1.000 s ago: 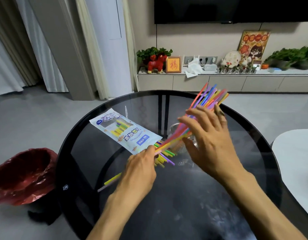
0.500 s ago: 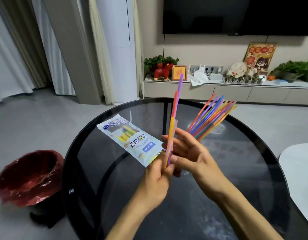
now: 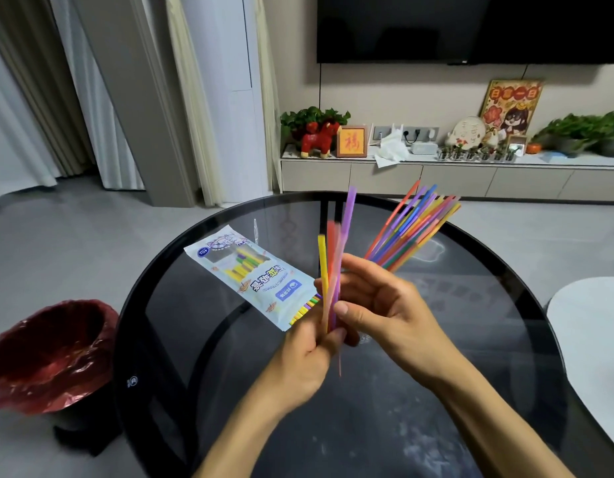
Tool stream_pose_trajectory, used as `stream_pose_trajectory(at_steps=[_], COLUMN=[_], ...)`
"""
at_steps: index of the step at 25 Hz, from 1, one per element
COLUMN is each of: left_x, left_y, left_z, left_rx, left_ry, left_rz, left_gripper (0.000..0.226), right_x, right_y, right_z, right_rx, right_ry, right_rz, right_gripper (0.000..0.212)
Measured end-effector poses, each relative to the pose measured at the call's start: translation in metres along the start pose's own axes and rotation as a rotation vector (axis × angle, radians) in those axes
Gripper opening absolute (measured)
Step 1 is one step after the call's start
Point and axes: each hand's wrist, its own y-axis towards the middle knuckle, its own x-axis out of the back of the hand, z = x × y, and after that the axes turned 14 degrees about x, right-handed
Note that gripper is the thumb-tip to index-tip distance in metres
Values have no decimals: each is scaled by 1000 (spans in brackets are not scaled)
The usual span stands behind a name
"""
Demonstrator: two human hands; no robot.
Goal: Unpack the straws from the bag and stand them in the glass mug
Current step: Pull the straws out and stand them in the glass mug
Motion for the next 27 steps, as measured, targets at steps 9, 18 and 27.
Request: stream_pose_trajectory(at_steps=[9,18,27], left_x=[-3,4,2], left_y=[2,1,-1], left_z=[21,10,0], left_rx=[225,261,342], left_ry=[139,-53,-98], left_rz=[183,376,233], left_gripper=[21,13,21], right_x=[15,18,19], right_y=[-3,0,4], right_z=[-8,-19,-21], right_rx=[-81,-91,-214], right_ry=[-140,-126,-76], right_rz=[170,-36,-278], right_gripper=[19,21,11])
